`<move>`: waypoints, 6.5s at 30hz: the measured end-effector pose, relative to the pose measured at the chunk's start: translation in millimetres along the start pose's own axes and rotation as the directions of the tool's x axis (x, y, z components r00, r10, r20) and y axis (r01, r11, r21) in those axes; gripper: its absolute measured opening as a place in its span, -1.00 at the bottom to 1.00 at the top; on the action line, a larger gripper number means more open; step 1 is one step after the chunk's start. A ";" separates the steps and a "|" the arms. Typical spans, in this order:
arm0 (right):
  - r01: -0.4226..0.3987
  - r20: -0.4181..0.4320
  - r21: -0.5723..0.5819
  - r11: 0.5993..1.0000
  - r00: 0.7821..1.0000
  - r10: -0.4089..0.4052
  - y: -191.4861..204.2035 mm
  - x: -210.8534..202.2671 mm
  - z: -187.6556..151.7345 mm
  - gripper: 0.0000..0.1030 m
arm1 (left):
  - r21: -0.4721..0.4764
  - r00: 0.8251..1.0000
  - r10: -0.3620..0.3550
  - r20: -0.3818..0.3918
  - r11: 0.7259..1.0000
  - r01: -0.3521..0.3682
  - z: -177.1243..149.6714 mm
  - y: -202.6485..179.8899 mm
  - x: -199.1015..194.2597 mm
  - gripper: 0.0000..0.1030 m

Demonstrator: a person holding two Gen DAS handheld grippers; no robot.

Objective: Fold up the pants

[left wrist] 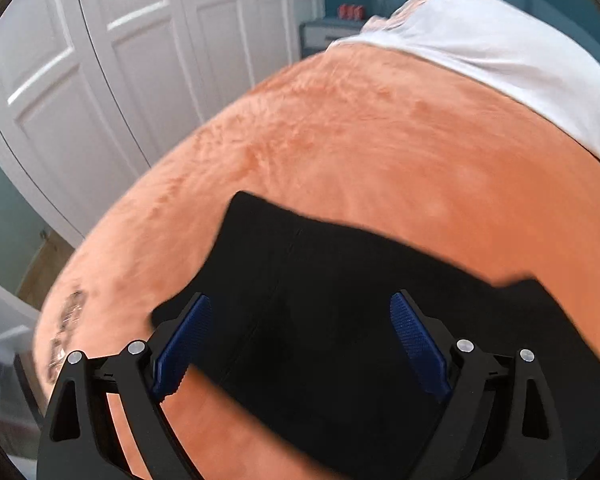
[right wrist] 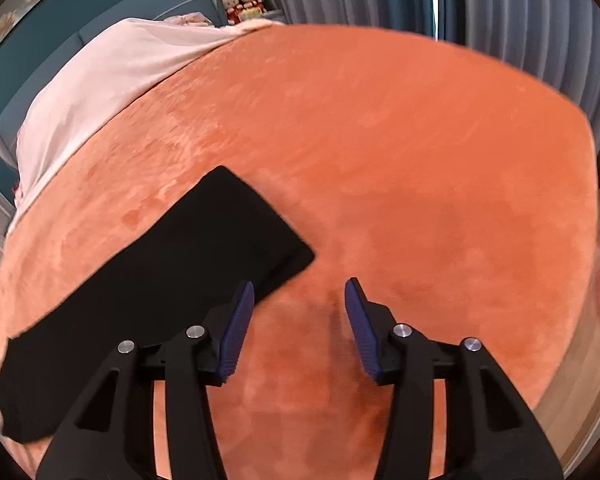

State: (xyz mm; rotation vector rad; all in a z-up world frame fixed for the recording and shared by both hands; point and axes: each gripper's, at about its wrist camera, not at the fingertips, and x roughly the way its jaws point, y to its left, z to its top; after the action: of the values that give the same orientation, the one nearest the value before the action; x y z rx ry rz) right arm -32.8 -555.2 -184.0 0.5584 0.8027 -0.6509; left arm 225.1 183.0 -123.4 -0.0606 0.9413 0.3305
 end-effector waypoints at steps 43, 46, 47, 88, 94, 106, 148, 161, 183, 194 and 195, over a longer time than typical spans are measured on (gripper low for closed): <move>-0.547 -0.287 -0.382 0.745 0.836 0.467 375.3 -64.0 -111.5 -0.77 | 0.372 1.000 0.016 0.008 0.928 -0.018 -187.5 19.7 -140.5 0.86; -0.526 -0.341 -0.419 0.740 0.847 0.409 403.8 -52.6 -152.2 -0.77 | 0.360 0.998 0.039 0.043 0.932 -0.052 -185.6 42.2 -142.3 0.86; -0.513 -0.349 -0.439 0.738 0.854 0.386 409.9 -48.5 -163.3 -0.76 | 0.360 0.997 0.046 0.059 0.931 -0.064 -185.0 47.6 -143.2 0.86; -0.496 -0.461 -0.496 0.713 0.846 0.267 457.9 -32.9 -221.2 -0.52 | 0.261 0.974 -0.164 -0.157 0.944 0.201 -104.9 -15.4 -76.3 0.90; -0.361 -0.216 -0.392 0.846 0.930 0.296 350.1 -77.1 -151.5 0.18 | 0.049 0.961 -0.182 -0.210 0.979 0.197 -77.7 44.9 -14.1 0.90; -0.314 -0.328 -0.088 0.945 0.905 0.271 243.1 3.4 -122.4 0.64 | -0.374 0.940 -0.279 -0.198 0.908 0.190 -33.9 105.9 108.5 0.86; -0.334 -0.287 -0.577 0.746 0.937 0.197 269.0 -130.6 -214.3 0.03 | 0.124 0.991 0.135 0.018 0.983 -0.137 -110.7 66.4 -102.1 0.29; -0.297 -0.218 -0.549 0.781 0.953 0.210 329.4 -135.6 -216.4 -0.66 | 0.066 0.997 0.065 -0.045 0.996 -0.062 -119.1 116.6 -100.0 0.46; -0.495 -0.448 -0.862 0.110 0.844 0.294 529.9 -219.8 -465.0 0.18 | -0.065 0.994 0.014 -0.105 0.998 -0.021 -153.0 218.6 -106.1 0.49; -0.630 -0.556 -0.675 0.384 0.776 0.297 543.9 -188.3 -425.0 -0.64 | -0.082 0.991 -0.064 -0.120 0.995 0.054 -159.2 214.3 -117.9 0.54; -0.685 -0.583 -0.562 0.463 0.725 0.366 528.3 -188.3 -391.1 -0.64 | -0.070 0.989 -0.094 -0.116 0.994 0.086 -154.8 201.1 -121.0 0.54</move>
State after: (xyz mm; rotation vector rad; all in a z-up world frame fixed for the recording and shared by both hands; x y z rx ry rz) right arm 60.6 121.3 -150.7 0.1198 1.1061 0.4544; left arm -22.9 313.2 -99.4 -0.1834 1.0427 0.2763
